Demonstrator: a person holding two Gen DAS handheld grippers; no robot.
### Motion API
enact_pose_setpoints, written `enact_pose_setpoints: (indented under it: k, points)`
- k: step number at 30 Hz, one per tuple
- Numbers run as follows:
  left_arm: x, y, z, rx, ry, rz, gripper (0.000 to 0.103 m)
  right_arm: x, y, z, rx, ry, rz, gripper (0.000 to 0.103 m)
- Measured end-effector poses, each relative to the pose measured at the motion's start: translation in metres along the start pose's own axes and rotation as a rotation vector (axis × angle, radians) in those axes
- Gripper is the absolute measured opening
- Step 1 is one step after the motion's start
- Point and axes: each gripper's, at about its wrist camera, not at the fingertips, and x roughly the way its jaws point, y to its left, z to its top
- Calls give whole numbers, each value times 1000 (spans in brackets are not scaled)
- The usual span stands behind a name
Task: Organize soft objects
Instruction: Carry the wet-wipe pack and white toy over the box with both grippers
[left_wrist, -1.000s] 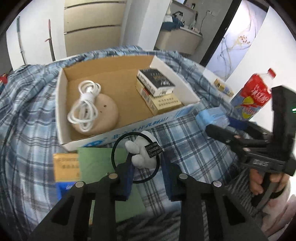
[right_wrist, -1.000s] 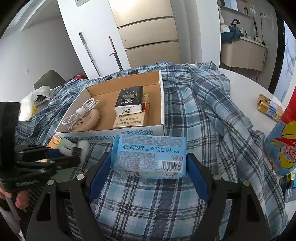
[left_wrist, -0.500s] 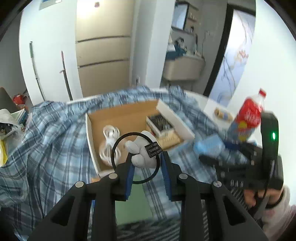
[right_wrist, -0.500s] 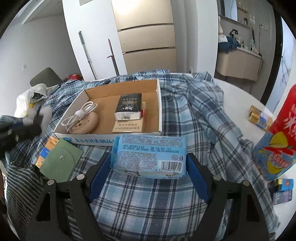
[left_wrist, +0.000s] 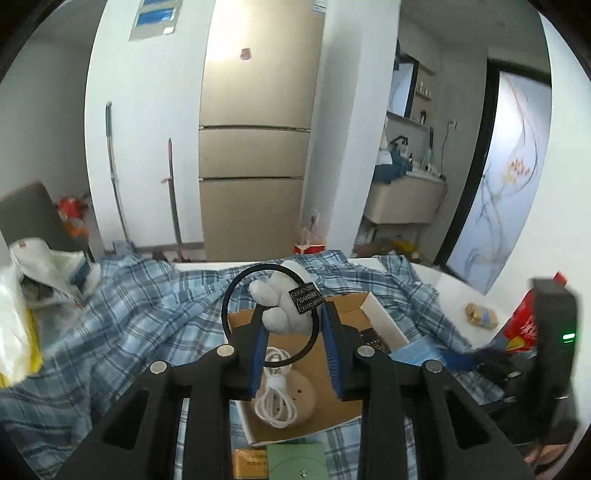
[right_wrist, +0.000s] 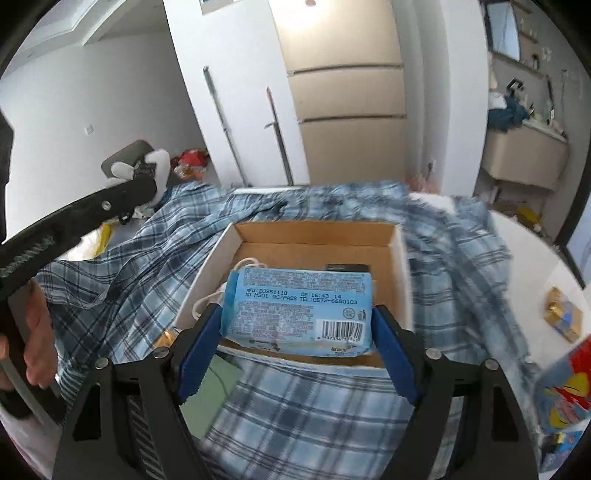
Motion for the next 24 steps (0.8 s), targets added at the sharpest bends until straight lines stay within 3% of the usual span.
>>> enact_pose_setpoints:
  k: [4, 9, 15, 24]
  points:
    - [10, 7, -8, -6, 21, 2, 30, 31, 10, -5, 51, 91, 112, 80]
    - [23, 14, -23, -46, 51, -13, 30, 65, 24, -14, 48, 125, 136, 80]
    - [41, 16, -41, -30, 110, 7, 30, 82, 10, -17, 98, 150, 155, 80]
    - [46, 25, -45, -53, 128, 10, 30, 83, -3, -17, 87, 120, 17, 80]
